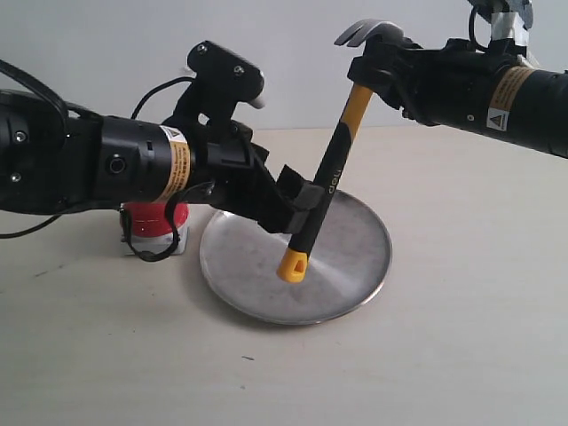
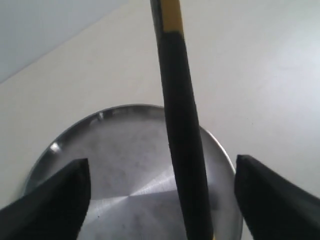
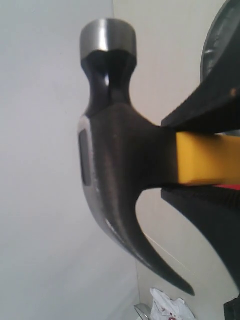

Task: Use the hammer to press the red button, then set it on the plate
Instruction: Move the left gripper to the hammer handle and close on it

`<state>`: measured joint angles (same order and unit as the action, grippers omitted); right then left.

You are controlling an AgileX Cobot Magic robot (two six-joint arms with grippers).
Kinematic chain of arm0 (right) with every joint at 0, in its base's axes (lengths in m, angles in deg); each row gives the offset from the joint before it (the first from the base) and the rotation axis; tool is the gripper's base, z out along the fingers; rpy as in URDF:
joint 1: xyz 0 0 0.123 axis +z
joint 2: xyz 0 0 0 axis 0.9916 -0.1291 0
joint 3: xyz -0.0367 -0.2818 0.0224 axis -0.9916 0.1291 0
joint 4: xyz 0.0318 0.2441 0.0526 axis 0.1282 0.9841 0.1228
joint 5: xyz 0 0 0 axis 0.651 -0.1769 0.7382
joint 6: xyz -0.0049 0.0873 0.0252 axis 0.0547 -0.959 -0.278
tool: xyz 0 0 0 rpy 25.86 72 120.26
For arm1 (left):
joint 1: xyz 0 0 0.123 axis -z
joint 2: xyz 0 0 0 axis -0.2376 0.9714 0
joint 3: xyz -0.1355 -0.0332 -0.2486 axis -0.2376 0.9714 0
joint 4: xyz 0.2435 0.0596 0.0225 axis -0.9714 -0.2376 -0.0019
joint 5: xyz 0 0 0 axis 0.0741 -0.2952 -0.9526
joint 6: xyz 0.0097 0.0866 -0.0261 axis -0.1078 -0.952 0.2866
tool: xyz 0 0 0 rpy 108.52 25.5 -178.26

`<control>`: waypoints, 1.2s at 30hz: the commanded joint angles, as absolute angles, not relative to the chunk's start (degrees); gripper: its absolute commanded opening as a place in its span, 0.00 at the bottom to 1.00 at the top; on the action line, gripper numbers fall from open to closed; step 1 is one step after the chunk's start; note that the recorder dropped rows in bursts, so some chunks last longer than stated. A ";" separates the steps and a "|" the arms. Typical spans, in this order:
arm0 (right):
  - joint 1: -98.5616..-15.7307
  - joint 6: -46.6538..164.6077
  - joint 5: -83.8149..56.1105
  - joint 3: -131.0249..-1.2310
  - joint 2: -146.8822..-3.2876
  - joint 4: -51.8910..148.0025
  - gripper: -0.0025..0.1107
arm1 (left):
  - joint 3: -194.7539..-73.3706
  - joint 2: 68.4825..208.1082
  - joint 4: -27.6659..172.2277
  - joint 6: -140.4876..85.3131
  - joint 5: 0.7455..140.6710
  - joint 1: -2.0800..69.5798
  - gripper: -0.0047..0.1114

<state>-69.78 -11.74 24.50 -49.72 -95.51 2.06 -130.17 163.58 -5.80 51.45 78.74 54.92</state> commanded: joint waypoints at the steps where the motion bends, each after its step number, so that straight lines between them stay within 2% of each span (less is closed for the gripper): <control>1: -69.92 -11.88 27.95 -50.32 -94.46 2.79 0.02 | -132.55 166.07 -6.26 48.67 78.17 55.19 0.70; 9: -69.92 -11.89 28.09 -50.32 -94.46 2.92 0.02 | -134.84 171.76 -6.31 48.40 85.92 55.19 0.70; 25: -69.92 -11.89 28.34 -50.32 -94.46 2.92 0.02 | -140.15 178.82 -2.42 48.64 86.01 55.19 0.69; 26: -69.92 -11.89 28.34 -50.32 -94.46 2.92 0.02 | -140.15 178.82 -2.29 48.64 86.01 55.19 0.66; 28: -69.92 -11.89 28.34 -50.32 -94.46 2.92 0.02 | -140.15 179.03 -1.81 48.64 86.01 55.19 0.54; 30: -69.92 -11.89 28.34 -50.32 -94.46 2.92 0.02 | -140.15 179.03 -1.85 48.64 86.01 55.19 0.38; 33: -69.92 -11.89 28.34 -50.32 -94.46 2.92 0.02 | -140.15 179.03 -1.69 48.64 86.66 55.19 0.06; 36: -69.92 -11.89 28.34 -50.32 -94.46 2.92 0.02 | -140.15 179.03 -0.68 48.64 88.47 55.19 0.04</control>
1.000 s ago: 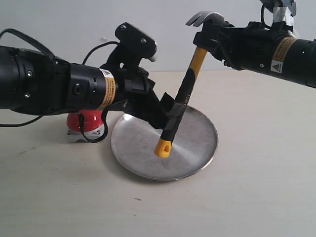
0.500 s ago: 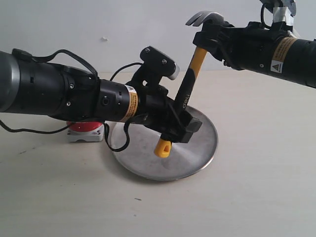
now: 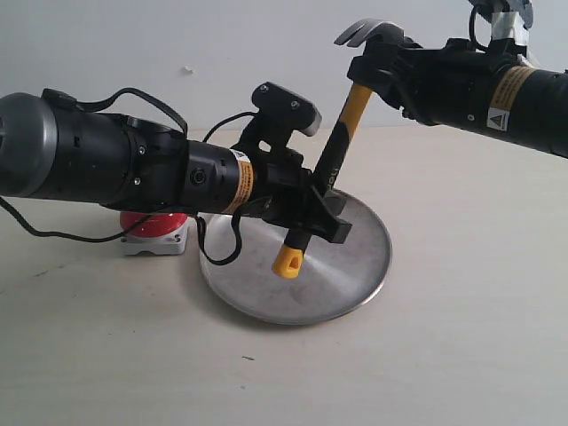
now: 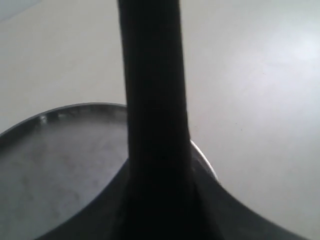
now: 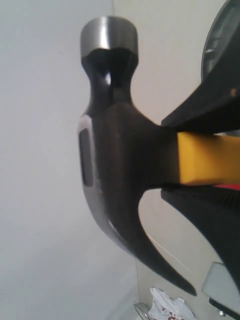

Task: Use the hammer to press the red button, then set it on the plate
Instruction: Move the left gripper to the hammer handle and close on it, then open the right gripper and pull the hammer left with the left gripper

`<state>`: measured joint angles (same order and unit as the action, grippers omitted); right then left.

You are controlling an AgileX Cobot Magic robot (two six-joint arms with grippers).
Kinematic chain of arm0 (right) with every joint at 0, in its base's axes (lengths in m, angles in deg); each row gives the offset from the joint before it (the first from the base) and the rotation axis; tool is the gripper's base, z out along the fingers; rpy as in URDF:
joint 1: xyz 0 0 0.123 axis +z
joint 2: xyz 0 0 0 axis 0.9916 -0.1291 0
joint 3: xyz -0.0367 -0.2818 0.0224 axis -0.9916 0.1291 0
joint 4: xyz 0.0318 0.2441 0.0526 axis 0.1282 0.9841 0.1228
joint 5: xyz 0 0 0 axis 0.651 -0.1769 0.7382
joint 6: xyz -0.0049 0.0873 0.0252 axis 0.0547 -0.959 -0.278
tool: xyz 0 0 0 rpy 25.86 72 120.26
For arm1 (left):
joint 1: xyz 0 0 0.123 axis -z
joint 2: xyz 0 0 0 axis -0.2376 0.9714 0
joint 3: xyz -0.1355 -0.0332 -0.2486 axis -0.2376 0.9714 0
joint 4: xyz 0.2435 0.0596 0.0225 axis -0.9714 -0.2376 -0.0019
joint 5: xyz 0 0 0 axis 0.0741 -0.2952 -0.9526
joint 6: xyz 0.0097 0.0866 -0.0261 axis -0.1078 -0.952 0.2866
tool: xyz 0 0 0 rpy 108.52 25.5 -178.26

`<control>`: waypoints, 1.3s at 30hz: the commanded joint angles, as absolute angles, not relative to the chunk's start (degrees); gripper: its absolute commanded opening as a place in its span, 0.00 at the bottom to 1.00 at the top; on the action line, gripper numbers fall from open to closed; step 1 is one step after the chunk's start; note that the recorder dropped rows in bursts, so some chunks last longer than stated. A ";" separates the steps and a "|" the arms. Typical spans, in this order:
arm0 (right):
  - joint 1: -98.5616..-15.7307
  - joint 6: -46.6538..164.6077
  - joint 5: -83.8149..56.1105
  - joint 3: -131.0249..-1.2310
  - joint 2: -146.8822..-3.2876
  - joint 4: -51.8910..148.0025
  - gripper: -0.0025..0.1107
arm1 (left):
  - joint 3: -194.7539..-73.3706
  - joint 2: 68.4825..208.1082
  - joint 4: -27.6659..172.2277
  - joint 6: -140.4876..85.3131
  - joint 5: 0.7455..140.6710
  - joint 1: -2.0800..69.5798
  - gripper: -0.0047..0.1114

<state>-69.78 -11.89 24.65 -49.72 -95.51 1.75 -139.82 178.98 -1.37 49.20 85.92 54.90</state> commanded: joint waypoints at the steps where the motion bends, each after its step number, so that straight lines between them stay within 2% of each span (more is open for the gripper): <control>1: -69.92 -11.89 28.34 -50.32 -94.46 2.92 0.02 | -140.15 179.03 -0.56 48.64 88.78 55.19 0.04; 10: -69.92 -11.89 28.34 -50.32 -94.46 2.92 0.02 | -140.15 179.03 2.33 48.39 89.02 55.04 0.04; 12: -69.92 -11.89 28.16 -50.32 -94.46 2.92 0.06 | -140.15 179.03 2.75 48.39 89.02 55.04 0.04; 15: -69.92 -11.89 28.16 -50.32 -94.46 2.92 0.17 | -140.15 179.03 4.41 48.39 88.92 55.04 0.04; 21: -69.92 -10.05 28.16 -50.32 -94.46 2.43 0.50 | -140.15 179.03 7.55 47.35 88.92 54.55 0.04; 23: -69.92 -8.90 28.16 -50.32 -94.46 2.43 0.55 | -140.15 179.03 9.41 46.99 88.92 54.19 0.04; 32: -69.92 -8.87 28.16 -50.32 -94.46 1.34 0.56 | -140.01 179.03 26.94 39.18 89.78 48.57 0.04; 37: -69.92 -8.88 28.16 -50.32 -94.46 1.46 0.56 | -140.01 178.22 27.59 37.45 89.35 45.12 0.04; 39: -69.92 -8.77 28.16 -50.32 -94.46 1.58 0.56 | -140.01 175.93 27.59 34.01 84.84 44.37 0.04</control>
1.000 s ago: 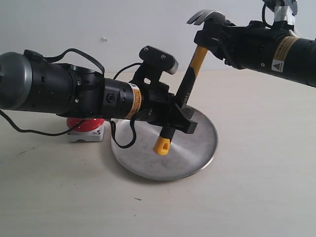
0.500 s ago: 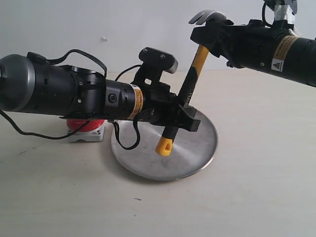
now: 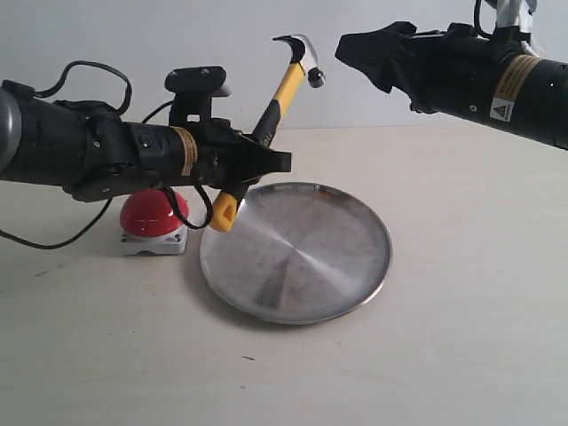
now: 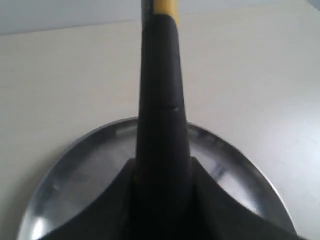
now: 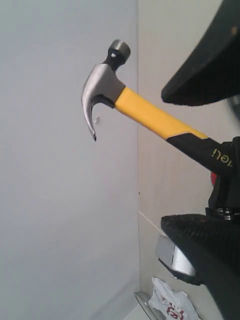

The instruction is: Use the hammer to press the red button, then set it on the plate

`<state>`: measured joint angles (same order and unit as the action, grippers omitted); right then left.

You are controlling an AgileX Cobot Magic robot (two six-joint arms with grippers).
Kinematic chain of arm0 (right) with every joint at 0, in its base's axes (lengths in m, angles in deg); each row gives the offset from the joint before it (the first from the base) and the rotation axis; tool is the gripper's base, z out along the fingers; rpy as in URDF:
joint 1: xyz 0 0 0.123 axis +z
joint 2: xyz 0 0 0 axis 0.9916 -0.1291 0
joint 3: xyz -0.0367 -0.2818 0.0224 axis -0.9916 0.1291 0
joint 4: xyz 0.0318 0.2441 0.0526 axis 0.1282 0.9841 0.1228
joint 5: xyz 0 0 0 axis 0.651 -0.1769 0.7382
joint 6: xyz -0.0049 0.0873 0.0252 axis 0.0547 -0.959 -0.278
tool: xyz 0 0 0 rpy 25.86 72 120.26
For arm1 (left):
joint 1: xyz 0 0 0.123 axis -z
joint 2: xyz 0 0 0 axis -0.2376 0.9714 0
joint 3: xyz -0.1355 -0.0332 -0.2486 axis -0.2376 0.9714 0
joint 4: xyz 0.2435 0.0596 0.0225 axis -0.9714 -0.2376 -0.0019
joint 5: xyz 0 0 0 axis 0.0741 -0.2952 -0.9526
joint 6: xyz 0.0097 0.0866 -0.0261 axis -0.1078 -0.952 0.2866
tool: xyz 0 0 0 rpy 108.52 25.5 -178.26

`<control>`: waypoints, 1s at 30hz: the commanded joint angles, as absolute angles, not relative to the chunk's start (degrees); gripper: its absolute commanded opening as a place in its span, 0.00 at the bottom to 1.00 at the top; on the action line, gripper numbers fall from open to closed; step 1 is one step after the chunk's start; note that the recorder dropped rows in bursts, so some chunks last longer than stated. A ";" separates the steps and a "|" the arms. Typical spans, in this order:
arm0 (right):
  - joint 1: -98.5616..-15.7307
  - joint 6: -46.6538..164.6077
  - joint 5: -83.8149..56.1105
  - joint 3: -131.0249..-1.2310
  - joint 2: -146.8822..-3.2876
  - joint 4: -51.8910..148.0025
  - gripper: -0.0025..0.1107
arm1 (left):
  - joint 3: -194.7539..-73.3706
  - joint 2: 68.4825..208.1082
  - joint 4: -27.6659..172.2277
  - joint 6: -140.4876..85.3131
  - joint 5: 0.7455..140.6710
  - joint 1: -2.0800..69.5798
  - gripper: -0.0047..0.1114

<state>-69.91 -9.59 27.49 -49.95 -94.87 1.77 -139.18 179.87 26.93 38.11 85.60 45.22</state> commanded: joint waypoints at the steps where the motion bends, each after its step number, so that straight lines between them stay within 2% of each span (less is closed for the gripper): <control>1: -69.92 -8.77 28.16 -50.32 -94.46 1.58 0.56 | -140.01 174.70 27.59 32.83 82.03 44.38 0.04; 3: -69.92 -8.77 27.33 -50.91 -94.46 1.04 0.56 | -139.66 171.93 27.45 29.75 76.01 44.38 0.04; 6: -69.92 -8.77 21.46 -52.18 -94.46 -0.01 0.56 | -134.62 165.50 27.34 27.35 75.19 43.08 0.04; 13: -69.92 -8.63 19.51 -52.43 -94.46 -1.74 0.56 | -116.69 152.21 29.81 27.24 88.65 34.10 0.04; 17: -69.92 -8.63 15.65 -52.43 -94.36 -3.82 0.53 | -108.85 147.59 30.64 26.83 95.08 30.07 0.04; 19: -69.92 -8.86 12.69 -52.43 -94.25 -4.62 0.44 | -105.57 145.59 30.52 25.41 93.45 29.53 0.04; 24: -69.92 -10.41 7.59 -51.17 -93.88 -11.76 0.05 | -100.28 142.33 29.53 24.48 90.35 29.53 0.04; 30: -69.92 -6.78 8.18 -44.51 -91.46 -12.17 0.02 | -97.43 139.50 29.16 24.48 88.91 29.66 0.04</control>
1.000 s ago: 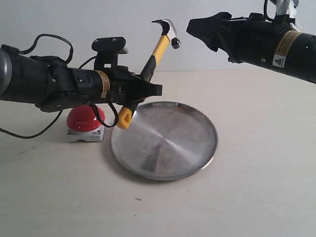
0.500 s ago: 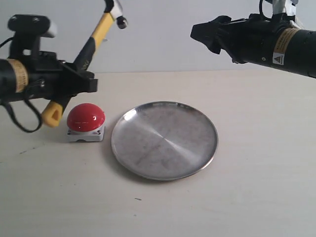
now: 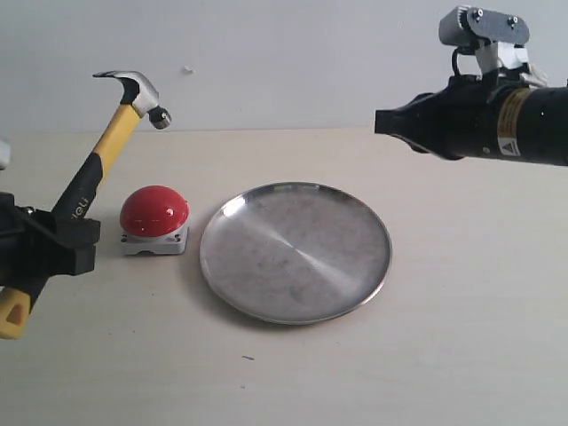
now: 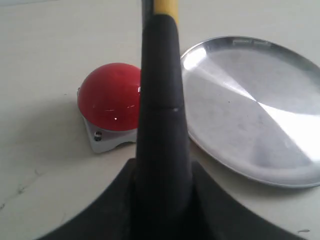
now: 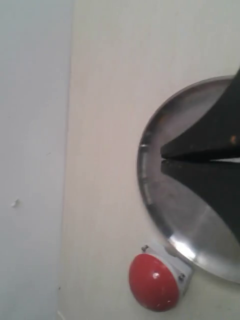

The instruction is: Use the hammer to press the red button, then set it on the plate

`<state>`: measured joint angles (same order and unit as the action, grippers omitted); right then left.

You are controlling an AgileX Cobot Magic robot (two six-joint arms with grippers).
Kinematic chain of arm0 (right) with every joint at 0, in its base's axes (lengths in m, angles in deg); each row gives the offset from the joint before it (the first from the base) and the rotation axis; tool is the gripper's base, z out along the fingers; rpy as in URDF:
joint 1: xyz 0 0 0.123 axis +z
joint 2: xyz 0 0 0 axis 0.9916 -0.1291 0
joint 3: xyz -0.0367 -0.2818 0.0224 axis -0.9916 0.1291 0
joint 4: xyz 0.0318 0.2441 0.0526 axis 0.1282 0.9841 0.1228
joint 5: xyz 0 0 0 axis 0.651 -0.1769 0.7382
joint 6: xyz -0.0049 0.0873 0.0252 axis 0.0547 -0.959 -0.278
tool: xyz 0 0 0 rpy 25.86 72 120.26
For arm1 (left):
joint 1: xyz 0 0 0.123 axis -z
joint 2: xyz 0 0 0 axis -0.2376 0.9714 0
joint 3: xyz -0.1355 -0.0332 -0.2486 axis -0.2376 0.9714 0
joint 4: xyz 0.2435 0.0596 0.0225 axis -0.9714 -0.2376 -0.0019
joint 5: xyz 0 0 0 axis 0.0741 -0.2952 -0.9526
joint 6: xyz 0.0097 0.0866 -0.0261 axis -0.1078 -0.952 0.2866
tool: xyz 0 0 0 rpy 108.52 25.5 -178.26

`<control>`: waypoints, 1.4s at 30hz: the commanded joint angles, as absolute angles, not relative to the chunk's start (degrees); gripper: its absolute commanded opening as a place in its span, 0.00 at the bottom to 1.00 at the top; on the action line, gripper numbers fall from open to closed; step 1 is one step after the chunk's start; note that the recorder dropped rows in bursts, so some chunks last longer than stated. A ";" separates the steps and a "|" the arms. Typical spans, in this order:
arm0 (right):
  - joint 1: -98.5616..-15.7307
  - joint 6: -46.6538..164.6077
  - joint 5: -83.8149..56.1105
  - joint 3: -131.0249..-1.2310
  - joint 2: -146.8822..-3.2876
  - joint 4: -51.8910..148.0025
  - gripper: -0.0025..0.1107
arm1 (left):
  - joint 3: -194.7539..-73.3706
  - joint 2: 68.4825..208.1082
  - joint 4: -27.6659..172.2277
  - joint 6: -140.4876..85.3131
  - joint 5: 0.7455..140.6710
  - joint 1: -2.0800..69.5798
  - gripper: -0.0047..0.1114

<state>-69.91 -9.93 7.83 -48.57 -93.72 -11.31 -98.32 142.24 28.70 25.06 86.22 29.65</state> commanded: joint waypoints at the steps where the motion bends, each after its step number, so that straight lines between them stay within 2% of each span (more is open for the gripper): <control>1: -69.92 -5.24 8.70 -43.03 -90.74 -11.13 0.02 | -97.04 139.03 29.16 24.48 88.66 29.66 0.04; 11: -69.92 31.96 26.37 -22.52 -79.86 21.65 0.02 | -95.98 138.92 28.10 24.36 89.02 29.66 0.04; 15: -69.92 40.06 31.73 -15.43 -74.95 31.02 0.02 | -95.98 138.92 27.88 24.36 89.02 29.66 0.04; 21: -69.92 40.73 32.78 -8.50 -67.48 32.14 0.02 | -95.98 138.92 27.49 24.36 87.34 29.66 0.04; 28: -69.92 45.58 43.07 -1.62 -62.34 36.16 0.02 | -95.98 138.92 27.49 24.49 86.07 29.66 0.04; 31: -69.92 46.92 47.33 -1.23 -60.21 37.84 0.02 | -95.98 138.92 27.49 24.49 86.07 29.66 0.04; 42: -69.92 48.77 47.77 -1.23 -49.27 30.16 0.02 | -95.98 139.02 27.49 24.50 86.07 29.66 0.04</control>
